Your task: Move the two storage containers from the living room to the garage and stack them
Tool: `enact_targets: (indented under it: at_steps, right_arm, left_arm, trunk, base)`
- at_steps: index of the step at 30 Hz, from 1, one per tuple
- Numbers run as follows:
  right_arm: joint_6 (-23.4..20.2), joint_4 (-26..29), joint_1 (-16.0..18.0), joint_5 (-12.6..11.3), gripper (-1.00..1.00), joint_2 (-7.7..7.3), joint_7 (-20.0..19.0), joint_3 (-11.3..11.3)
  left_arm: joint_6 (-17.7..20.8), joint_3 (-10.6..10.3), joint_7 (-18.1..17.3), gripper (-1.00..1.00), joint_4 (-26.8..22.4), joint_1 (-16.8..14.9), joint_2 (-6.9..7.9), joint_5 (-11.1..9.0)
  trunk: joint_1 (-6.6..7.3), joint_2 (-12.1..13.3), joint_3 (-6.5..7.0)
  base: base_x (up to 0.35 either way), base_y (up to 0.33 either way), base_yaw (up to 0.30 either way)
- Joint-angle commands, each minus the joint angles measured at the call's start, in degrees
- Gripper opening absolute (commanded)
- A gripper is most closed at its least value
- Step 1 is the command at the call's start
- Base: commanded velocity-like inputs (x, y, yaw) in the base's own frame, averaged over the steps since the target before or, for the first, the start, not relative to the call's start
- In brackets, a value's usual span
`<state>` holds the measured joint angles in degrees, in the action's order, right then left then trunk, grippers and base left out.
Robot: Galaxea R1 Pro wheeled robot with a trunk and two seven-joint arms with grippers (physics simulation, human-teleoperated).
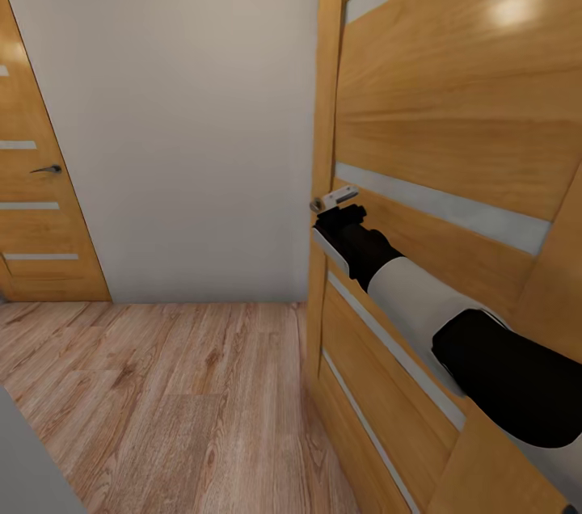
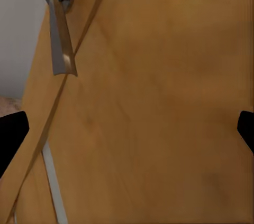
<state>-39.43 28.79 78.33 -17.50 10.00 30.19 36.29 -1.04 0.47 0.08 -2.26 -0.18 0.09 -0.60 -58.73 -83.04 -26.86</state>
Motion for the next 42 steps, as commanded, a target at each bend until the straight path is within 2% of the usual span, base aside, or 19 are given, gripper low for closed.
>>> enact_targets:
  at_steps: [1,13,18,20,25,32,42]
  right_arm:
    - [-0.9,-0.1,0.1,1.2,1.0,0.0,0.8,0.3]
    - [-1.2,1.0,0.1,1.5,1.0,0.0,1.0,0.3]
    - [-2.3,10.2,0.1,0.6,1.0,0.0,-0.2,0.3]
    - [-2.7,12.4,0.0,0.3,1.0,0.0,-3.5,0.3]
    - [-3.0,13.4,-0.1,0.4,1.0,0.0,-9.5,0.3]
    - [-2.9,13.1,-0.1,0.7,1.0,0.0,-10.2,0.3]
    - [-2.9,13.0,-0.1,0.8,1.0,0.0,-10.2,0.3]
  left_arm:
    - [-0.1,0.1,0.0,1.0,0.0,0.0,0.0,-0.1]
    - [-0.1,0.1,0.0,1.0,0.0,0.0,0.08,-0.1]
    - [-0.1,0.1,0.0,1.0,0.0,0.0,0.07,-0.1]
    - [-0.1,0.1,0.0,1.0,0.0,0.0,0.02,-0.1]
    - [-0.1,0.1,0.0,1.0,0.0,0.0,0.08,-0.1]
    - [-0.1,0.1,-0.1,1.0,0.0,0.0,0.09,-0.1]
    - [-0.1,0.1,0.0,1.0,0.0,0.0,0.09,-0.1]
  trunk:
    - [0.0,0.0,-0.06]
    - [0.0,0.0,-0.06]
    - [0.0,0.0,-0.06]
    - [0.0,0.0,-0.06]
    - [0.0,0.0,-0.06]
    - [0.0,0.0,-0.06]
    - [0.0,0.0,-0.06]
  base:
    - [0.0,0.0,0.0]
    - [0.0,0.0,0.0]
    - [0.0,0.0,0.0]
    - [0.086,0.0,0.0]
    - [0.242,0.0,0.0]
    - [0.292,0.0,0.0]
    - [0.041,0.0,0.0]
